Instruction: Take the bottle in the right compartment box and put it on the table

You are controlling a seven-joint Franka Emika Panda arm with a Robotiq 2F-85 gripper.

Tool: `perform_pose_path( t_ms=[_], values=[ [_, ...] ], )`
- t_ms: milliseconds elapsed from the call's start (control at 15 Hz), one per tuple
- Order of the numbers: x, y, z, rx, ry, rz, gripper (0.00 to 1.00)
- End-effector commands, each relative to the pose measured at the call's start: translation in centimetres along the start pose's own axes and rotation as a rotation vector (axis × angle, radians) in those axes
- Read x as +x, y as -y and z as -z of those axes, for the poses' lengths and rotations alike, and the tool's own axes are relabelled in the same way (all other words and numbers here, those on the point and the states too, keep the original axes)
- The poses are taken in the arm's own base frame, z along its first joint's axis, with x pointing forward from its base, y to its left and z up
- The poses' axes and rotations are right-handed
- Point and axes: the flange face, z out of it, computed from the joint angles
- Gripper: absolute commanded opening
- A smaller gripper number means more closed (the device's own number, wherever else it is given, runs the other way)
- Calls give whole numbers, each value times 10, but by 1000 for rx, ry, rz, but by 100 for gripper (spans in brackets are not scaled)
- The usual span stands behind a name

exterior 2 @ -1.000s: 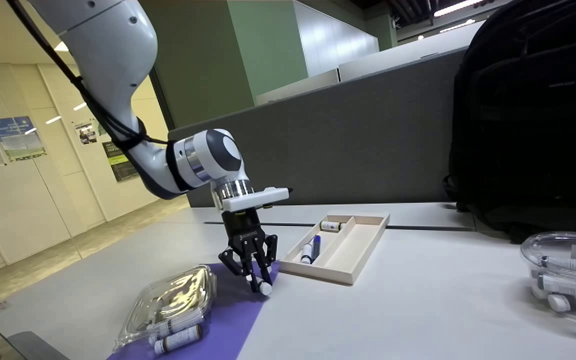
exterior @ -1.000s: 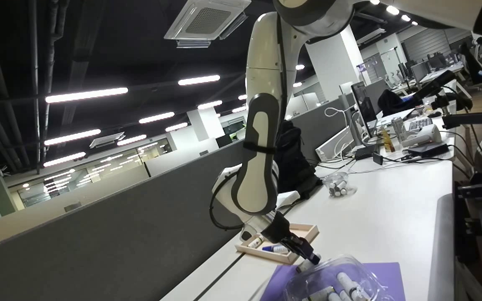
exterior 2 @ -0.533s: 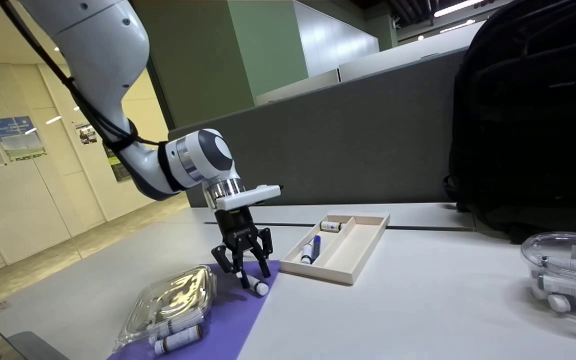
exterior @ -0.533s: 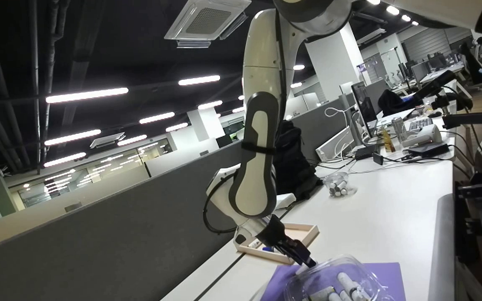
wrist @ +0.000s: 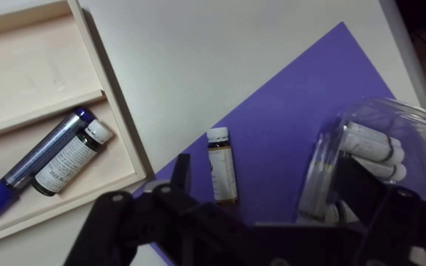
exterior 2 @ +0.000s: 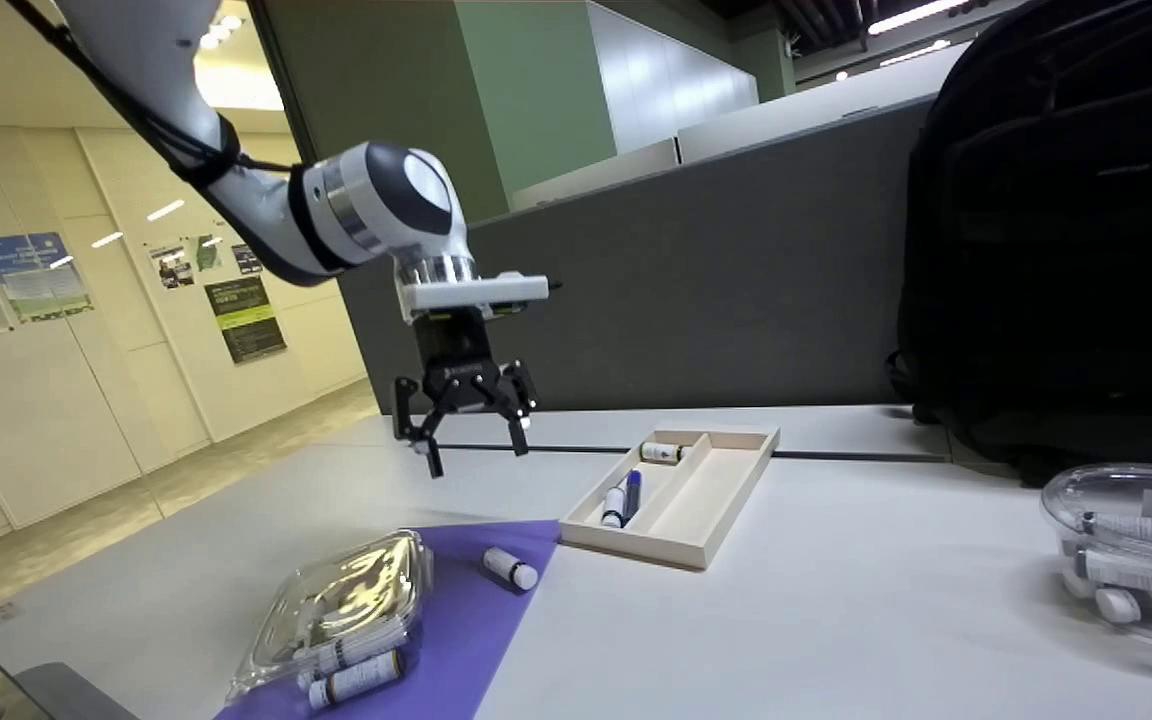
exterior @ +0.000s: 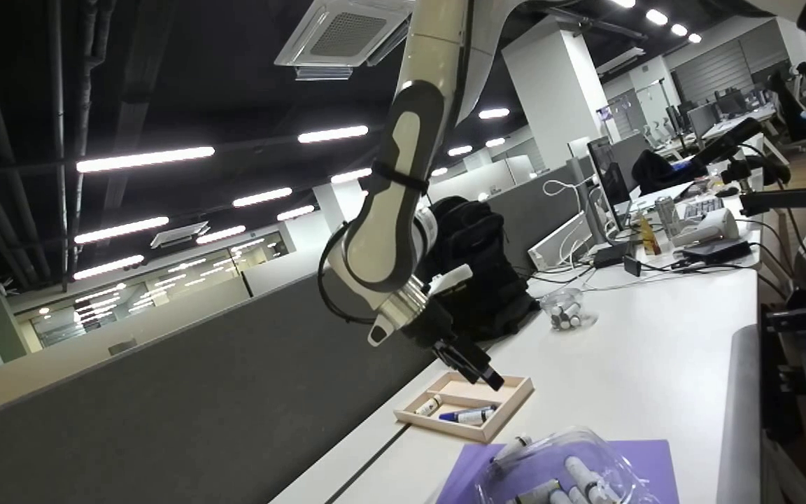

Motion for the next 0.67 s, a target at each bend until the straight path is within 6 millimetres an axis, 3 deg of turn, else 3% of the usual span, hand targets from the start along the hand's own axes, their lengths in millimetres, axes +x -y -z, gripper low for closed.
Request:
perform_pose_path(
  t_ms=[0, 133, 267, 600],
  values=[
    [-46, 13, 61, 18, -103, -114, 100],
    [-68, 6, 88, -34, -201, -183, 100],
    [-89, 12, 106, -92, -289, -234, 100],
    [-126, 11, 117, -248, -495, -382, 100]
  ],
)
